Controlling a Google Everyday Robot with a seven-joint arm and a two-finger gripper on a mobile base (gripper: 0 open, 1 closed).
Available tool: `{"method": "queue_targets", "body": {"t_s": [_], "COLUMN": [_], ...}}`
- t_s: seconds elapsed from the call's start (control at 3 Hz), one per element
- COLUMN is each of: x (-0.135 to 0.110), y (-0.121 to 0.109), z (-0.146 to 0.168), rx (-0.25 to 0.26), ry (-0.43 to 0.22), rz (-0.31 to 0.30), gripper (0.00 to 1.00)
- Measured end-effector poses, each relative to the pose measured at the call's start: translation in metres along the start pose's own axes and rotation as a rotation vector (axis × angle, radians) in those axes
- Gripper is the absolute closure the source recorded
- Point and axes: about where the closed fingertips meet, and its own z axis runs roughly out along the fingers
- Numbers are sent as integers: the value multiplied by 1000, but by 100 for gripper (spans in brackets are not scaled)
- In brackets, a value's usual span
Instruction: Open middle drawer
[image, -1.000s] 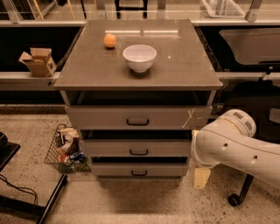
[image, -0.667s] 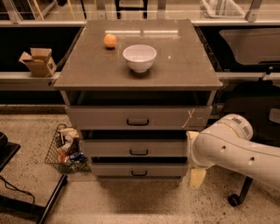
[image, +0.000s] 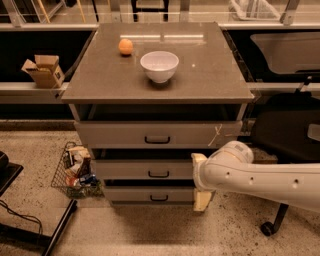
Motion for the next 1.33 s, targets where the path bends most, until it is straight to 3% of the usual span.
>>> {"method": "queue_targets", "body": {"t_s": [0.33,0.67,1.33], "x": [-10,-22,-30], "y": [-13,-27,-46], "z": [44,88,152], "rx": [-13,-66,-152], "ry": [10,55,137], "rz": [-19,-12,62], "gripper": [0,0,0]}}
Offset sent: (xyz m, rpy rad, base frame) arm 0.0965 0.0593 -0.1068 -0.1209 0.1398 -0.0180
